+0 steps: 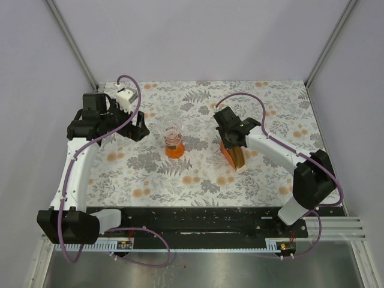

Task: Place the coffee filter in the dripper

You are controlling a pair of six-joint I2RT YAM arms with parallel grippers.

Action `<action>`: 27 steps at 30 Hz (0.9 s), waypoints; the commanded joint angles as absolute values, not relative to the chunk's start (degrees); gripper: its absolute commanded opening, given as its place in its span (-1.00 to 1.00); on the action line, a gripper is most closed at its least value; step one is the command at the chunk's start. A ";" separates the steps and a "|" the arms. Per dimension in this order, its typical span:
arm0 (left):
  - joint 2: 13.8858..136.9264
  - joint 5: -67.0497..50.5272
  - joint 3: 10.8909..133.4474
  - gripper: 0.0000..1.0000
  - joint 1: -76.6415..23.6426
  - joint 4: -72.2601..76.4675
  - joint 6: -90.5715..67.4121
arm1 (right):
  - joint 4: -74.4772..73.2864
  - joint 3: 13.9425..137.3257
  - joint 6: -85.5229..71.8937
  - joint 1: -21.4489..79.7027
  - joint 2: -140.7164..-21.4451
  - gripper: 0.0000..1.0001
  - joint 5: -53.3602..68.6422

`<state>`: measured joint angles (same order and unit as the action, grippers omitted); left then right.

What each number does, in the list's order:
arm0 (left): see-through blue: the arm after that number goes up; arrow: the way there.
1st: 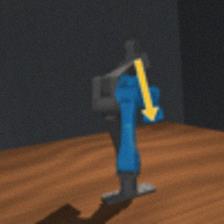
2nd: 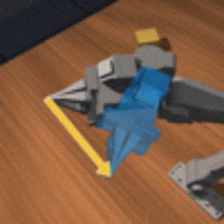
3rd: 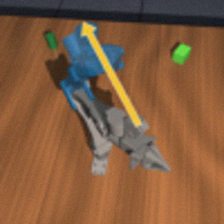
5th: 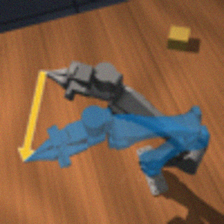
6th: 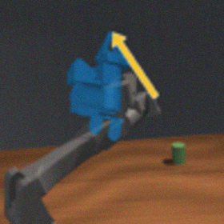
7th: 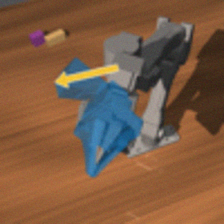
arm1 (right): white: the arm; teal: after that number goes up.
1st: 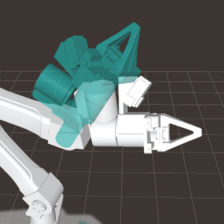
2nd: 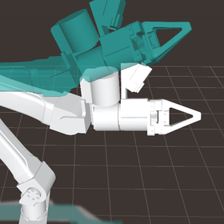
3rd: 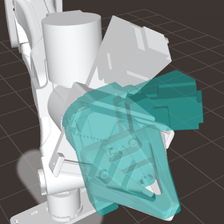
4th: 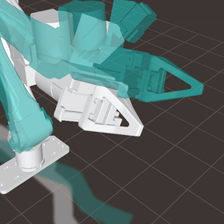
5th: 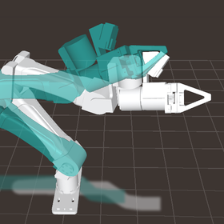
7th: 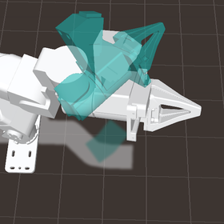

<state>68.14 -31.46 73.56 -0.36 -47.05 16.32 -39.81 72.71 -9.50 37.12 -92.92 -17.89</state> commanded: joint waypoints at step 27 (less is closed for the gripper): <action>82.43 -48.69 86.40 0.39 -25.65 -34.57 17.84 | -29.09 60.03 4.74 37.53 -74.36 -1.00 -9.32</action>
